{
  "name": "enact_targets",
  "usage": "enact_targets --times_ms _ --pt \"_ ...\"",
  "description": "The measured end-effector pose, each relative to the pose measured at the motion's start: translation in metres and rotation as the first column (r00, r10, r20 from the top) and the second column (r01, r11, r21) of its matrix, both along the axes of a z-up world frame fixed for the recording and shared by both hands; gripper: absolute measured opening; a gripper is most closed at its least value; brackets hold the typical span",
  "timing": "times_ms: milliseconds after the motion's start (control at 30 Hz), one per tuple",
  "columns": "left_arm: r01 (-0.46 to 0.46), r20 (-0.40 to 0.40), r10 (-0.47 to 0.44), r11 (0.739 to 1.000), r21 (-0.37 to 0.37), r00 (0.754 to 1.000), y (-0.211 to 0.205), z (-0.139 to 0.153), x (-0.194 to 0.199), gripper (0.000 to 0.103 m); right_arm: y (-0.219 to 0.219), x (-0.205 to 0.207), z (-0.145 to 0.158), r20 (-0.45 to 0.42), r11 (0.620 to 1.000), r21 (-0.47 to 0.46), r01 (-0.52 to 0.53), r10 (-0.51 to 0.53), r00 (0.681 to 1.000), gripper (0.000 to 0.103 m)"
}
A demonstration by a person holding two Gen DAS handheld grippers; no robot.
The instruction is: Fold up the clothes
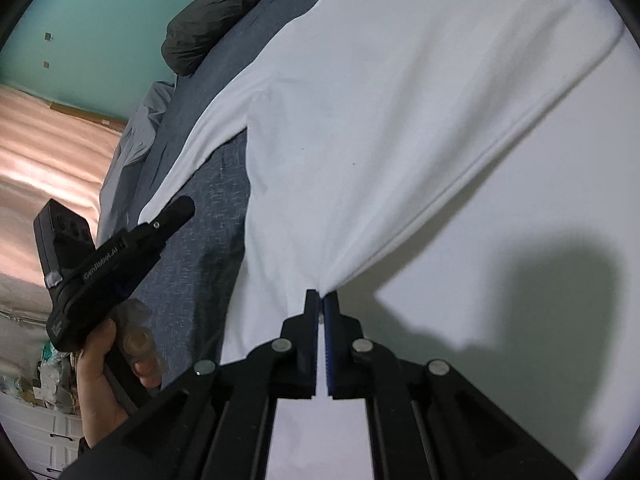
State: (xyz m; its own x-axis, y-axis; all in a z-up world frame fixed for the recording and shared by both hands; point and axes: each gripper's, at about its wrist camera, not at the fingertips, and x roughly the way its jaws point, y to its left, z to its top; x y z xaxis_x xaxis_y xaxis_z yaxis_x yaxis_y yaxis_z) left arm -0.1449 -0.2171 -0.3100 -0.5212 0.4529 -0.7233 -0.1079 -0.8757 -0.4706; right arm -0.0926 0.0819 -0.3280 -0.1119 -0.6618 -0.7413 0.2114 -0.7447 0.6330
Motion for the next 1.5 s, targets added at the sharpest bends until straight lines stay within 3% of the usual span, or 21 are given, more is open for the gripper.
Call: enact_targets --times_ms 167,367,433,500,567,667,767,1067,1233,1367,1500 --pt "0.085 0.013 -0.085 0.996 0.007 0.996 0.021 -0.005 -0.001 0.021 0.007 0.000 -0.013 0.037 1.000 -0.011 0.022 -0.022 0.999 0.002" --pt "0.151 0.048 -0.149 0.987 -0.051 0.988 0.044 -0.019 -0.007 0.021 0.013 -0.001 -0.006 0.033 1.000 -0.002 0.003 -0.003 0.999 0.007" --pt "0.162 0.061 -0.159 0.985 -0.053 0.985 0.048 -0.024 -0.009 0.021 0.018 -0.001 0.005 -0.007 1.000 0.019 -0.008 0.009 1.000 0.025" --pt "0.182 0.071 -0.176 0.980 -0.083 0.982 0.053 -0.028 -0.009 0.021 0.031 -0.002 0.017 -0.055 0.999 0.041 -0.012 0.014 0.998 0.035" --pt "0.192 0.090 -0.184 0.977 -0.090 0.979 0.055 -0.035 -0.010 0.021 0.049 -0.008 0.030 -0.107 0.997 0.078 -0.008 0.016 0.994 0.035" --pt "0.195 0.119 -0.185 0.977 -0.081 0.975 0.057 -0.045 -0.011 0.007 0.084 -0.021 0.041 -0.159 0.990 0.137 0.030 -0.008 0.987 0.035" --pt "0.188 0.104 -0.178 0.977 -0.098 0.979 0.056 -0.040 -0.008 0.003 0.121 -0.037 0.049 -0.195 0.979 0.191 0.077 -0.039 0.980 0.035" --pt "0.138 0.058 -0.133 0.985 -0.101 0.989 0.040 -0.027 -0.007 0.003 0.216 -0.082 0.060 -0.282 0.922 0.319 0.221 -0.130 0.951 0.035" --pt "0.129 0.090 -0.118 0.983 -0.128 0.989 0.040 -0.039 -0.012 0.003 0.242 -0.109 0.054 -0.310 0.892 0.377 0.250 -0.133 0.941 0.036" --pt "0.082 0.075 -0.069 0.978 -0.194 0.995 0.039 -0.033 -0.011 0.007 0.248 -0.128 0.051 -0.354 0.880 0.414 0.235 -0.082 0.932 0.041" --pt "0.071 0.031 -0.067 0.991 -0.111 0.997 0.040 -0.021 -0.008 0.007 0.243 -0.150 0.046 -0.379 0.856 0.475 0.206 -0.012 0.925 0.042"
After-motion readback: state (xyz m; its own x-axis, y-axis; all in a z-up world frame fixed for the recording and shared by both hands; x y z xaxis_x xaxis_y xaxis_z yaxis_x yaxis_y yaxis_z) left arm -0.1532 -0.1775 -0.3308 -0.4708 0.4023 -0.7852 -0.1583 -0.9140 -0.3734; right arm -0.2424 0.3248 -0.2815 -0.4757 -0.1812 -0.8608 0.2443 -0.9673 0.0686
